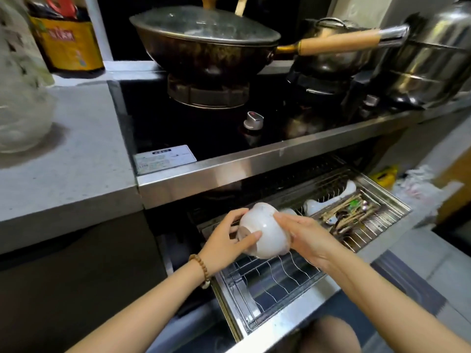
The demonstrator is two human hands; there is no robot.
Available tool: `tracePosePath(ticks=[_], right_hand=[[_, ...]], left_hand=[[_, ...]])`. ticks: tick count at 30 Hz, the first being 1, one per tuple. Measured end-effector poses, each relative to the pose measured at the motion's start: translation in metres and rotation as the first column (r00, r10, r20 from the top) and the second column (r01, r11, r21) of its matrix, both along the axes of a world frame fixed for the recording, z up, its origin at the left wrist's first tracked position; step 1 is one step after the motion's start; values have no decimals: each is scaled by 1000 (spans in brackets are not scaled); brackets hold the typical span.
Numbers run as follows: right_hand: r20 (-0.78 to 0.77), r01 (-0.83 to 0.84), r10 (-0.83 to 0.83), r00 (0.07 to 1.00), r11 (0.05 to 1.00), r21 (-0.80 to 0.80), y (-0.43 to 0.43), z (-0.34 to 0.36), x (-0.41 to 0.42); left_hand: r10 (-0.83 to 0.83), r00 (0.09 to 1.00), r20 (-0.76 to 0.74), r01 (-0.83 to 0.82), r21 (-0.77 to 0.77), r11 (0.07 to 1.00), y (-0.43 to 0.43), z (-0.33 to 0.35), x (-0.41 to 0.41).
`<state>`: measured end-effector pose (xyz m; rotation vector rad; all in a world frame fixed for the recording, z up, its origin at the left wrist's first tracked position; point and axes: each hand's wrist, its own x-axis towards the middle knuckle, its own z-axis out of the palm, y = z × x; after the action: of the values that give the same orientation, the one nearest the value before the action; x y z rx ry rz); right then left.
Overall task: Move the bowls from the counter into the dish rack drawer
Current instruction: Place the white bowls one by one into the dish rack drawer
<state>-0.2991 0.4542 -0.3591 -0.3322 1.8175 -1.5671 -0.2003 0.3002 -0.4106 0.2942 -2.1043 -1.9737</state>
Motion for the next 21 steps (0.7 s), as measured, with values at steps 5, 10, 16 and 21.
tracePosePath(ticks=[5, 10, 16, 21], right_hand=[[151, -76, 68, 986, 996, 50, -31, -37, -19], [224, -85, 57, 973, 990, 117, -58, -63, -37], [237, -112, 61, 969, 972, 207, -67, -91, -54], [254, -79, 10, 967, 961, 264, -69, -115, -61]], left_hand=[[16, 997, 75, -14, -35, 999, -22, -42, -9], [58, 978, 201, 9, -318, 948, -47, -67, -16], [89, 948, 306, 81, -502, 861, -60, -88, -21], [73, 933, 352, 156, -579, 801, -58, -102, -31]])
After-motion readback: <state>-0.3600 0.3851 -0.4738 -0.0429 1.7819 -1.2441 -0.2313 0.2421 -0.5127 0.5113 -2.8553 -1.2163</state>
